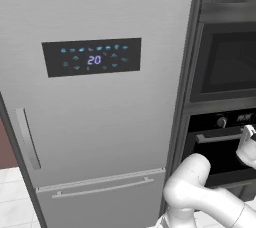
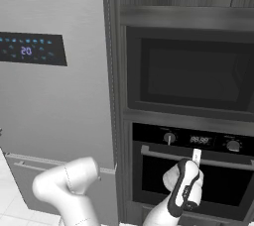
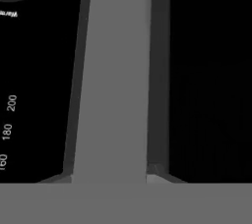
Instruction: Take the fish from the oven and place it on the plate on the counter.
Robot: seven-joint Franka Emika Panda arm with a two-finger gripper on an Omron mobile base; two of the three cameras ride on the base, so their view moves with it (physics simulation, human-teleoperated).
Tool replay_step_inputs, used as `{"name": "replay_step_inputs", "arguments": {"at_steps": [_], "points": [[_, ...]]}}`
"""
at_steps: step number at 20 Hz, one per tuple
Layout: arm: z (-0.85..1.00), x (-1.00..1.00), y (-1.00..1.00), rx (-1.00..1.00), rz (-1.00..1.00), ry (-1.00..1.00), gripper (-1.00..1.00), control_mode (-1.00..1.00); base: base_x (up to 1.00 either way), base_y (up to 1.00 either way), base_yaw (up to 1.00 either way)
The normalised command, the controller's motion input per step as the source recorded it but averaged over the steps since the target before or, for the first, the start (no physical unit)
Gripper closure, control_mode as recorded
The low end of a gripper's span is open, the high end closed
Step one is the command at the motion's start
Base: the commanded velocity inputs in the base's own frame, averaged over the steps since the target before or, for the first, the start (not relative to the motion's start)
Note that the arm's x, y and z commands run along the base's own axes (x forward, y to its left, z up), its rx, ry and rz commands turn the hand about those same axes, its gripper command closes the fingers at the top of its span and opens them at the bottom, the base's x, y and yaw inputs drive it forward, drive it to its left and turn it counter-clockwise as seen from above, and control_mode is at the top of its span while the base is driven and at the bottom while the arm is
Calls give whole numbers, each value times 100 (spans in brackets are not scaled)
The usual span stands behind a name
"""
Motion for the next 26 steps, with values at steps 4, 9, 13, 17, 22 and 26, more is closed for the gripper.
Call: {"name": "replay_step_inputs", "arguments": {"at_steps": [4, 9, 13, 17, 22, 26], "points": [[-58, -39, -24, 0, 0, 2, 100, -100, 0, 0, 0], [-85, -59, -30, 1, 0, 16, 100, -100, 0, 0, 0], [-100, -42, -22, 0, 0, 26, 100, -100, 0, 0, 0], [-100, -41, -26, 0, 0, 34, 100, -100, 0, 0, 0], [-97, -56, -36, 1, 0, 27, 100, -100, 0, 0, 0], [-58, -76, -42, 8, 0, 8, 100, -100, 0, 0, 0]]}}
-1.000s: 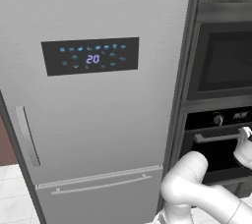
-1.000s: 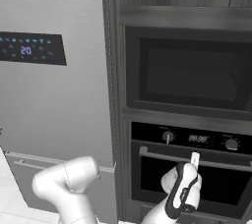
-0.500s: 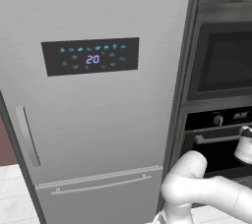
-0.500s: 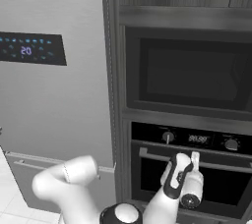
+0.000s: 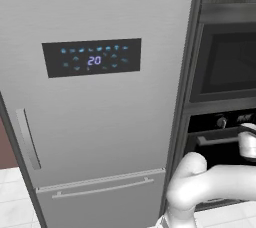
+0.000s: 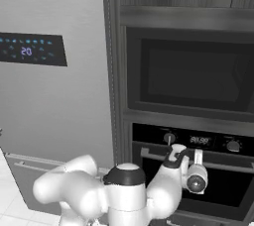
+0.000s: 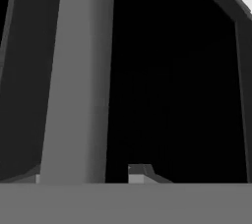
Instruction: Take the fish from the oven and place it on the plate on the counter.
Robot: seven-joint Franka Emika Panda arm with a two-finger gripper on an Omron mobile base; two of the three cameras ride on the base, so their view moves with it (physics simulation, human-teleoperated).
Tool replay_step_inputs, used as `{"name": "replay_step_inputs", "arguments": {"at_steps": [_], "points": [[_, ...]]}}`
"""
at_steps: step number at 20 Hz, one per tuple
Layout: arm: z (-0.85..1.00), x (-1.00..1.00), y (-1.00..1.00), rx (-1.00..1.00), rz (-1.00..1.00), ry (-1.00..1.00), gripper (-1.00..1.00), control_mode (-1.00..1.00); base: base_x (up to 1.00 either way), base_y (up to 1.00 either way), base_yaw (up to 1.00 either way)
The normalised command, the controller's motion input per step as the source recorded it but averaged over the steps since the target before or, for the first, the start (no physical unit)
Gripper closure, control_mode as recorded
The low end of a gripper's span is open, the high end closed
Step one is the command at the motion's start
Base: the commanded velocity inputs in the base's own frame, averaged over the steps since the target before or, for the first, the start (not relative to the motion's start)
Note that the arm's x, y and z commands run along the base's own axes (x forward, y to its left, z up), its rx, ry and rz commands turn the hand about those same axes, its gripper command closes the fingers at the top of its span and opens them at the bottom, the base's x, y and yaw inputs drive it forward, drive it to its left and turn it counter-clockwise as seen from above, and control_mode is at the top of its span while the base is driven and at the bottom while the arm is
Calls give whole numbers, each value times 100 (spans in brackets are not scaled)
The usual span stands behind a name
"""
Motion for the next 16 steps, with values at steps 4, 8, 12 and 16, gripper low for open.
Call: {"name": "replay_step_inputs", "arguments": {"at_steps": [4, 8, 12, 16], "points": [[-51, -96, -36, 10, 0, 12, 100, -100, 0, 0, 0], [-49, -100, -33, 10, 0, 14, 100, -100, 0, 0, 0], [-63, -100, -31, 7, 0, 18, 100, -100, 0, 0, 0], [-92, -100, -31, 6, 0, 12, 100, -100, 0, 0, 0]]}}
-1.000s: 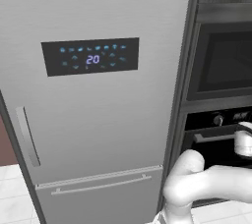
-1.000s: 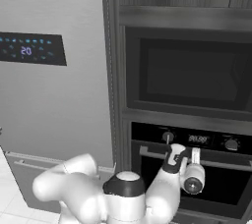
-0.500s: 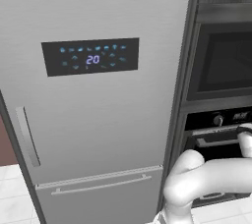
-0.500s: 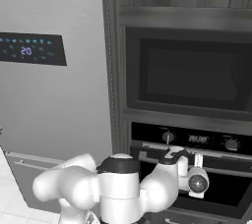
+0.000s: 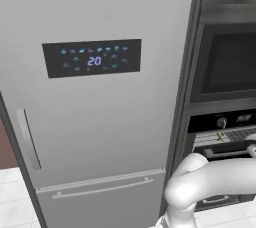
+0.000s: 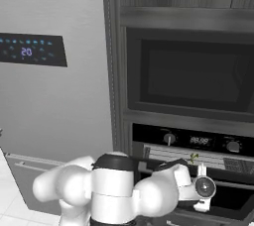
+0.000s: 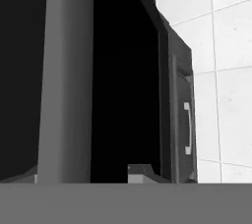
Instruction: Take the fish from the oven and place it on the plate on the counter.
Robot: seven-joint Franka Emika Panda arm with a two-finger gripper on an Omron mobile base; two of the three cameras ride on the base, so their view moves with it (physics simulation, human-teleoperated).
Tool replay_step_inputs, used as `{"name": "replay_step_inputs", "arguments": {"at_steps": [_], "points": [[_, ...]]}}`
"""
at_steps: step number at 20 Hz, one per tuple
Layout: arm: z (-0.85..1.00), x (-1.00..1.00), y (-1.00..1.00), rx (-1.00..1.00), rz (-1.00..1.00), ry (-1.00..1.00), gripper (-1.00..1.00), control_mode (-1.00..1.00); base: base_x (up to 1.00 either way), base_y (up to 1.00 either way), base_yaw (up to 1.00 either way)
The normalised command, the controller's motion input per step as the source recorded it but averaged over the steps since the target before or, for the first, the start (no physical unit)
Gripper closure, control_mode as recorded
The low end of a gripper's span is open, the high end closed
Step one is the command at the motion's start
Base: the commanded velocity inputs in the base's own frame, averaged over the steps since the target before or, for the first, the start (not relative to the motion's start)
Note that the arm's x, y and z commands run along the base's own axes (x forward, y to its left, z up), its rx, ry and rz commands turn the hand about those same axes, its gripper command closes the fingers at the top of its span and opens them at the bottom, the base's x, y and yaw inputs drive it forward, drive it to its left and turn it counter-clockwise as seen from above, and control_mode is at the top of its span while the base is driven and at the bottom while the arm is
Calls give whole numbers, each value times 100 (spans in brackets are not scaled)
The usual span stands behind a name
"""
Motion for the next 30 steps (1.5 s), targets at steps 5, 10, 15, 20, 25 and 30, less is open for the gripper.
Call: {"name": "replay_step_inputs", "arguments": {"at_steps": [5, 10, 15, 20, 25, 30], "points": [[-100, -100, -17, 4, 0, 1, 100, -100, 0, 0, 0], [-100, -100, -10, 3, 0, 0, 100, -100, 0, 0, 0], [-100, -100, -21, 5, 0, 0, 100, -100, 0, 0, 0], [-100, -99, -6, 2, 0, 2, 100, -100, 0, 0, 0], [-100, -82, -10, 2, 0, 5, 100, -100, 0, 0, 0], [-87, -51, -16, 2, 0, 5, 100, -100, 0, 0, 0]]}}
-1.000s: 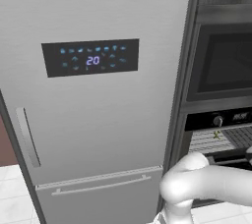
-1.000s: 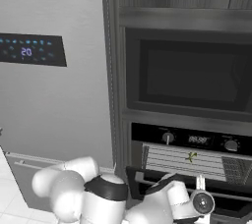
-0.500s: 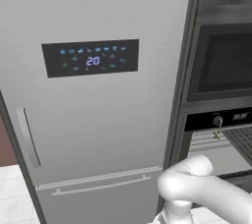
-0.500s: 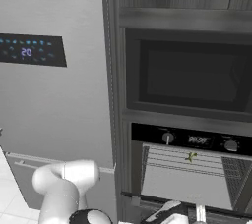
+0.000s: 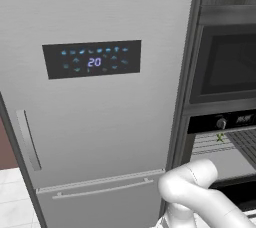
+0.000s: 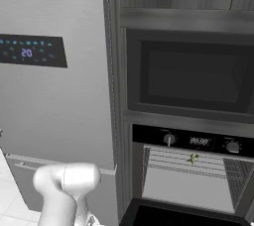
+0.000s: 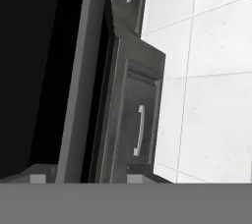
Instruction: Take the fish from the oven and place it on the plate on the counter.
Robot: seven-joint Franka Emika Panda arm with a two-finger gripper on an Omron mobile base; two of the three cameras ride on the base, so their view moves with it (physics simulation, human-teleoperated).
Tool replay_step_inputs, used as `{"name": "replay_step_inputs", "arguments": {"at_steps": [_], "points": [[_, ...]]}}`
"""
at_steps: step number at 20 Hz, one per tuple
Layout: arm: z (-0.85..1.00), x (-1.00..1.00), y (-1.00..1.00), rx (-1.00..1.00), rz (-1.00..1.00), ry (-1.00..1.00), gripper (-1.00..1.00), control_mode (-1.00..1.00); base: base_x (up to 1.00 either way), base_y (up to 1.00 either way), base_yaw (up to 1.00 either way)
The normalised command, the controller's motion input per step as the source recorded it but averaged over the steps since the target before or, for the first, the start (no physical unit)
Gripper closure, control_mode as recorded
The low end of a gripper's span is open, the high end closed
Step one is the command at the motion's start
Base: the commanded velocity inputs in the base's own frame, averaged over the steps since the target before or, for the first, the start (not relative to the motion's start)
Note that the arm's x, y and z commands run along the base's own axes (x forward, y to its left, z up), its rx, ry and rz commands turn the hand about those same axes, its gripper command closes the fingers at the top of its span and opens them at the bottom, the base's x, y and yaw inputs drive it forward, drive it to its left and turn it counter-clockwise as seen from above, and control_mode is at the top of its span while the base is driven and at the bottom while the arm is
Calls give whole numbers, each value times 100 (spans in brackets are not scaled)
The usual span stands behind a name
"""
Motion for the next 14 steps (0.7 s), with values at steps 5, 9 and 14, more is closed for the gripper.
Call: {"name": "replay_step_inputs", "arguments": {"at_steps": [5, 9, 14], "points": [[-4, -16, -5, 1, 0, 0, 100, -100, 0, 0, 0], [22, -31, 3, 0, 0, 0, 100, -100, 0, 0, 0], [13, -30, 2, 0, 0, 0, -100, -100, 0, 0, 0]]}}
